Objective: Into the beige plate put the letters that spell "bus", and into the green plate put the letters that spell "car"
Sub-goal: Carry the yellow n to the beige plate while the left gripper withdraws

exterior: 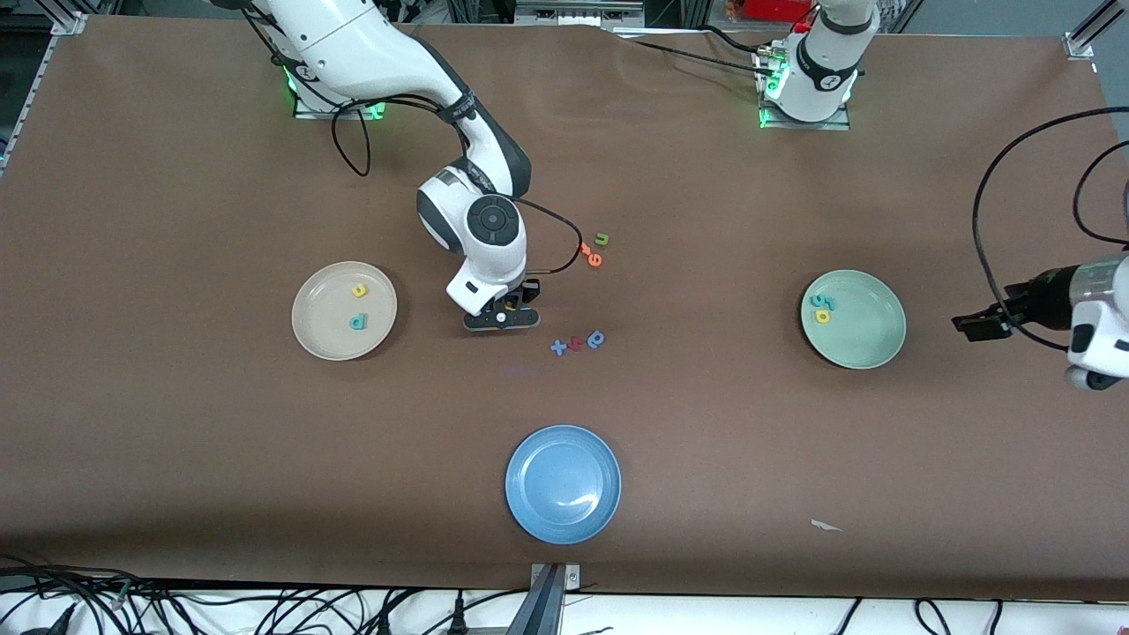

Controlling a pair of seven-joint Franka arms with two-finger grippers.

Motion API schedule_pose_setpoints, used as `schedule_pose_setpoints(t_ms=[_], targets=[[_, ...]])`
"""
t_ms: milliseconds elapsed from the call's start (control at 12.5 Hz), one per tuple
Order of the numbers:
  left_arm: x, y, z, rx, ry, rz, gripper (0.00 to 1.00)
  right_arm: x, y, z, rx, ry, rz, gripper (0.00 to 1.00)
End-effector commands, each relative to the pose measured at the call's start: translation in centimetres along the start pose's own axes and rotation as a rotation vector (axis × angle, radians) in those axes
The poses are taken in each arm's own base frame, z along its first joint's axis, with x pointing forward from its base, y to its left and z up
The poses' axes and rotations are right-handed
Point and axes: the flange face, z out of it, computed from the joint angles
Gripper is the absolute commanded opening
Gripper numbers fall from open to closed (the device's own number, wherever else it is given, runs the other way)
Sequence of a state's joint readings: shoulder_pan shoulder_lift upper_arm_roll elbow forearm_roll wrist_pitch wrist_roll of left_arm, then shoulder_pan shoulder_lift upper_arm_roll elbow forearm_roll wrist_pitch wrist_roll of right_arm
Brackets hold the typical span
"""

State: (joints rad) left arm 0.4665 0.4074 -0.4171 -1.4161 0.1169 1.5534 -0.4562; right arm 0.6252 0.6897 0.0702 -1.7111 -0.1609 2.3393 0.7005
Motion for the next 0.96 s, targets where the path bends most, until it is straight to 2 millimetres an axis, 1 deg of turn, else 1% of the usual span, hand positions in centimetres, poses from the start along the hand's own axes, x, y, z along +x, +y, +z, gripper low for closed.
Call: schedule_pose_setpoints(t_ms=[0, 80, 160, 401, 481, 561, 642, 802, 882], targets=[[-1.5, -0.7, -3.9, 0.013, 0.062, 0.095, 0.99, 0.2, -0.4, 0.2, 0.007, 0.010, 0.002, 0.42], [-1.6, -0.7, -4.4, 0.014, 0.071, 0.115, 0.99, 0.3, -0.4, 0.1, 0.009, 0.011, 0.002, 0.42], [-1.9, -0.7, -5.5, 0.011, 0.093, 0.122, 0.99, 0.3, -0.4, 0.1, 0.010, 0.010, 0.003, 0.42], [-2.2, -0.5, -6.9, 0.002, 0.120, 0.156, 0.99, 0.3, -0.4, 0.1, 0.016, 0.013, 0.008, 0.40], [-2.2, -0.9, -8.8, -0.007, 0.158, 0.213, 1.00, 0.3, -0.4, 0.1, 0.016, 0.013, 0.008, 0.40], [-2.4, -0.8, -9.6, -0.012, 0.171, 0.262, 1.00, 0.4, -0.4, 0.2, 0.016, 0.015, 0.001, 0.40], [-2.7, -0.5, -9.6, -0.008, 0.158, 0.277, 1.00, 0.4, -0.4, 0.2, 0.023, 0.021, -0.001, 0.40], [-2.6, 0.1, -9.1, 0.030, 0.159, 0.272, 0.99, 0.4, -0.7, 0.6, 0.033, 0.029, 0.003, 0.40], [-2.6, 0.1, -9.1, 0.044, 0.164, 0.265, 0.99, 0.4, -0.7, 0.7, 0.034, 0.029, 0.003, 0.40]])
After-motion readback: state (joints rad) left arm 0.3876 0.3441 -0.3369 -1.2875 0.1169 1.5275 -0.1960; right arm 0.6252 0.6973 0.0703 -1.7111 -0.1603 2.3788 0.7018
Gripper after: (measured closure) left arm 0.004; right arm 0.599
